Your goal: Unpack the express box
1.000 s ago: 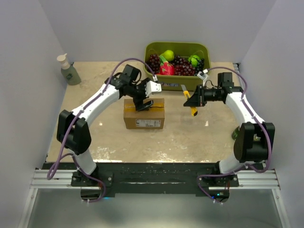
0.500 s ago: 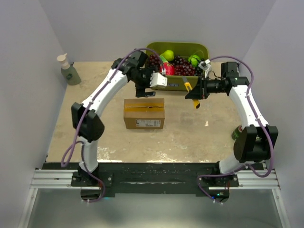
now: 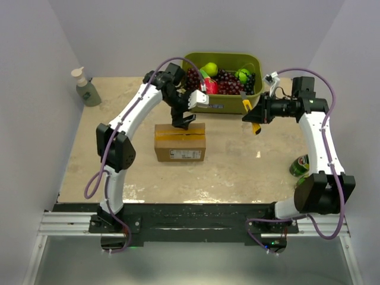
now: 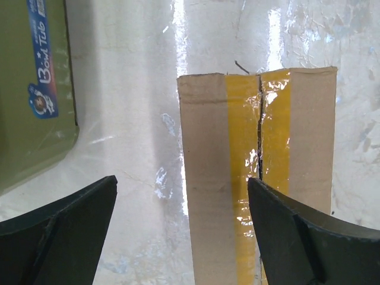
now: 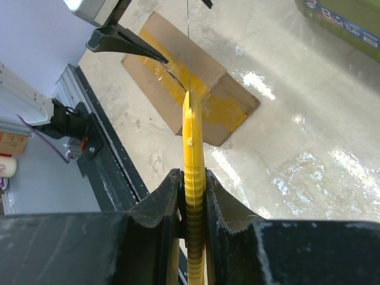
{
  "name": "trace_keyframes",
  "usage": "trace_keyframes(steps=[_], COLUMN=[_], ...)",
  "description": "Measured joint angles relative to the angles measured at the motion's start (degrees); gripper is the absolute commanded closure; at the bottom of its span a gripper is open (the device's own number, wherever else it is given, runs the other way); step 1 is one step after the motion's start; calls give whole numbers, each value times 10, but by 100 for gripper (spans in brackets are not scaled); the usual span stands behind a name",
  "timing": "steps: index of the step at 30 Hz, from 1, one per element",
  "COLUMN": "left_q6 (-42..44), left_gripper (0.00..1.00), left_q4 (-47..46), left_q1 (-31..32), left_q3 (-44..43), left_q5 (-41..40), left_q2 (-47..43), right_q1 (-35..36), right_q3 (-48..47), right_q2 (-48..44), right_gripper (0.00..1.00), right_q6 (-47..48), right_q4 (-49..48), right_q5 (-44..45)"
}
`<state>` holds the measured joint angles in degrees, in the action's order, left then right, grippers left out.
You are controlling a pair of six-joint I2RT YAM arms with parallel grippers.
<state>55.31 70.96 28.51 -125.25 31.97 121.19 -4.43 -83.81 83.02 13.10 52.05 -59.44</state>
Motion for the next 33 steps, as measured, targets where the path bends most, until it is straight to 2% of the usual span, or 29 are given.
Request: trace_keyframes(steps=[3, 8, 11, 12, 15, 19, 22, 25, 28, 30, 31, 33], left_q6=[-24, -69, -89, -97, -136, -219, -296, -355, -412, -443, -454, -488], left_gripper=[14, 16, 31, 40, 50, 56, 60, 52, 49, 14, 0, 0], left_q4=[6, 16, 20, 21, 24, 9, -29, -56, -80, -91, -97, -108], left_q1=[-4, -17, -32, -40, -59, -99, -144, -172, -176, -171, -170, -167], left_q3=[11, 29, 54, 57, 57, 62, 97, 143, 202, 235, 249, 278], left_q5=[-7, -3, 28, 34, 57, 99, 122, 121, 85, 65, 61, 59], left_q2=[3, 30, 30, 31, 36, 45, 37, 10, -39, -74, -89, -124], right_q1=[-4, -4, -4, -4, -4, -4, -4, -4, -4, -3, -2, 2], right_q3=[-1, -21, -28, -28, -28, -28, -28, -36, -48, -62, -69, -78], right_q2=[3, 19, 26, 28, 32, 38, 49, 68, 85, 96, 102, 107], right_gripper=[100, 100, 100, 100, 100, 100, 100, 100, 100, 100, 100, 100], right_q6=[0, -1, -5, -7, -11, -16, -18, -23, -30, -35, -37, -41], right_q4=[6, 12, 10, 9, 9, 9, 9, 9, 9, 11, 11, 10], right_q5=[5, 13, 15, 15, 15, 15, 15, 19, 25, 30, 33, 43])
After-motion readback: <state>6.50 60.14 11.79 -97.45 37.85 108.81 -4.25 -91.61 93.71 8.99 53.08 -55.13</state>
